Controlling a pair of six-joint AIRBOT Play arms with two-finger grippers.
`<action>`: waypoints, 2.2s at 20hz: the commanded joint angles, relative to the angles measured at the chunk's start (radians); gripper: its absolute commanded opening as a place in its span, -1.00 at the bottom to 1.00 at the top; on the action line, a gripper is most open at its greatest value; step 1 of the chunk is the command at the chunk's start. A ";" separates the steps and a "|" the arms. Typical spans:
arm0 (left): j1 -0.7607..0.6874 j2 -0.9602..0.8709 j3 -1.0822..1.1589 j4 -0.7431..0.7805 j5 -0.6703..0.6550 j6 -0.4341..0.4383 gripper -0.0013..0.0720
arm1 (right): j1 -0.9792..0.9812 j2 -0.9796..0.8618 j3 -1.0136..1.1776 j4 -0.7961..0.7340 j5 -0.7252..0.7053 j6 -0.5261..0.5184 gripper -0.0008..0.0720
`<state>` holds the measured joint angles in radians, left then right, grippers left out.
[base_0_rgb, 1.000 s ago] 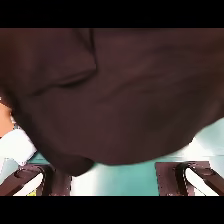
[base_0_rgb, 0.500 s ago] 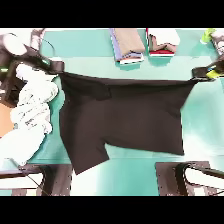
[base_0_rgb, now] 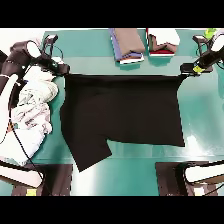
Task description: Fold the shirts.
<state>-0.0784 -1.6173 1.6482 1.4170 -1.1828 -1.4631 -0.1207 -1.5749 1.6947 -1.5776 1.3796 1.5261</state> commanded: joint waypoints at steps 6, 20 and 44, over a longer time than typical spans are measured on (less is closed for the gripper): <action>0.028 -0.008 -0.184 -0.074 -0.181 0.031 -0.90 | -0.005 0.183 -0.374 0.005 -0.045 -0.010 -0.92; 0.028 0.167 -0.340 -0.072 -0.151 -0.026 0.30 | -0.006 0.293 -0.458 -0.016 -0.003 0.020 0.21; 0.028 0.678 -0.992 -0.116 -0.125 -0.111 0.31 | -0.048 0.646 -1.148 0.160 -0.125 0.044 -0.92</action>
<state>-0.0505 -0.9409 0.6712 1.3006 -1.2667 -1.5738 -0.2005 -0.9554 0.5190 -1.4101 1.2770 1.5639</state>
